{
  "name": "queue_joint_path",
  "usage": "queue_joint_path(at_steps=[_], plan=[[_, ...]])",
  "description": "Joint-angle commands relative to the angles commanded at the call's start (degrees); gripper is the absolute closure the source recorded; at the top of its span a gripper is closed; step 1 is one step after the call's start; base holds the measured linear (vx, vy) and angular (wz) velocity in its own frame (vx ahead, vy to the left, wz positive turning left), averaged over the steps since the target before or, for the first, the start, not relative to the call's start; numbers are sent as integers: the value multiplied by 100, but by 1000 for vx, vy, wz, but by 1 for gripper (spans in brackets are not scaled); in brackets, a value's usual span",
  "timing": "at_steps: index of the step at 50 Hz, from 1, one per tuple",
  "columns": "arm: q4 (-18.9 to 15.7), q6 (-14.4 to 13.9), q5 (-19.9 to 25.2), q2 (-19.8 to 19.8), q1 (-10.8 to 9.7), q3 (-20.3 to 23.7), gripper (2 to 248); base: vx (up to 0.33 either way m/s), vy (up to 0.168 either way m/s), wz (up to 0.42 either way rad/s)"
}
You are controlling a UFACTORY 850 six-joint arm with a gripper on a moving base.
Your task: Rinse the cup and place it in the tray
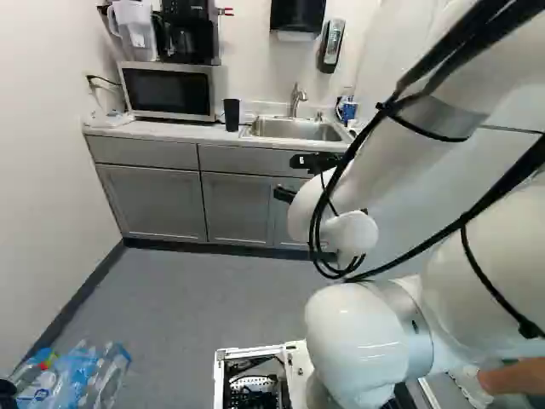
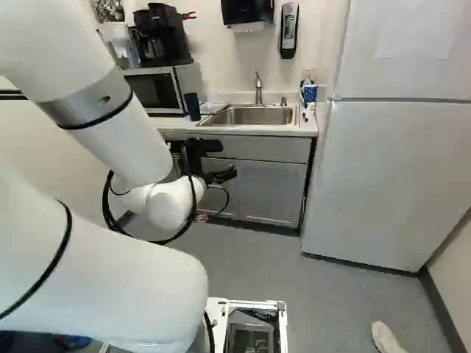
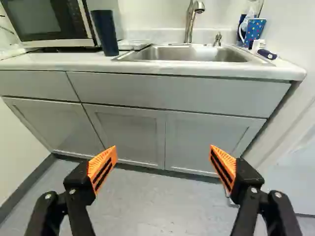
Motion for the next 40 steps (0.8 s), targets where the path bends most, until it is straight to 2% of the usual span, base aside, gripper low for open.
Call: queue_joint_path(at_steps=[20,40], plan=[[0,0,0,-14,-1,-12,3,0,0,0],[0,0,0,-15,-76,-253,3,0,0,0]])
